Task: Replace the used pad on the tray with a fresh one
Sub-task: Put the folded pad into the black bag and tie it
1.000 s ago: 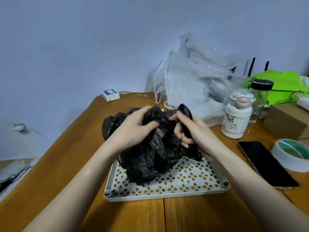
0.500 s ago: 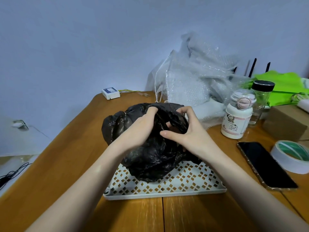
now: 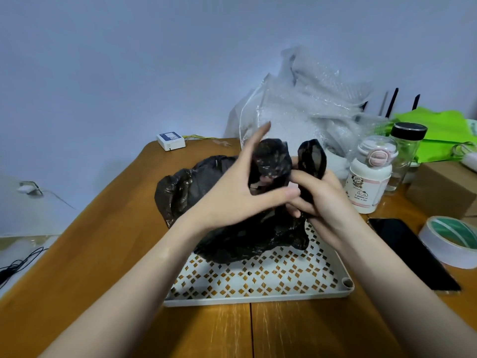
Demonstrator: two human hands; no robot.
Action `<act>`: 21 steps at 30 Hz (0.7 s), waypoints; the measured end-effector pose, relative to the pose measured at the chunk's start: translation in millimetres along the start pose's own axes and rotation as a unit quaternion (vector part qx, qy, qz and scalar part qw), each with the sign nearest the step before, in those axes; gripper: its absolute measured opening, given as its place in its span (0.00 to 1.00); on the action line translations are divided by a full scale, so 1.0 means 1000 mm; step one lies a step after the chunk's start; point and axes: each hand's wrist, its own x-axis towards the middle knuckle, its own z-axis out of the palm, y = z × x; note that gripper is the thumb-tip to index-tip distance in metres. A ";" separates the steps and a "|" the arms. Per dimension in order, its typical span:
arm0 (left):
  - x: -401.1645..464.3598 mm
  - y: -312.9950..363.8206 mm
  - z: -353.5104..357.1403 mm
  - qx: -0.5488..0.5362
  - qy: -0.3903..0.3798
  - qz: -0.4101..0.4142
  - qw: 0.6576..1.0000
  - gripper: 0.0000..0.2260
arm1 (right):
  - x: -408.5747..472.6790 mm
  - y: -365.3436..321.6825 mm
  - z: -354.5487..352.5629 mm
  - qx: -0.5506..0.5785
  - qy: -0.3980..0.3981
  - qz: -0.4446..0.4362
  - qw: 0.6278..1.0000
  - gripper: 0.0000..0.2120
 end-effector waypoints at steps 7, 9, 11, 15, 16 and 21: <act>-0.005 -0.020 0.006 0.115 -0.046 -0.015 0.992 0.26 | 0.003 -0.011 -0.016 0.168 0.041 -0.025 0.985 0.07; -0.009 -0.022 0.001 0.120 -0.047 -0.032 0.991 0.19 | 0.005 -0.013 -0.022 0.183 0.083 -0.034 0.979 0.07; -0.011 -0.023 -0.002 0.113 -0.037 -0.039 0.992 0.12 | 0.006 -0.012 -0.026 0.166 0.099 -0.038 0.980 0.09; -0.010 -0.024 -0.001 0.074 0.044 -0.020 0.996 0.11 | 0.009 -0.005 -0.026 0.120 0.088 -0.004 0.989 0.07; -0.010 -0.023 0.000 0.060 0.068 -0.017 0.996 0.12 | 0.010 -0.003 -0.027 0.112 0.092 0.006 0.989 0.09; -0.006 -0.018 0.001 0.080 0.101 0.039 0.991 0.15 | 0.002 0.000 -0.019 -0.011 -0.010 0.070 0.997 0.24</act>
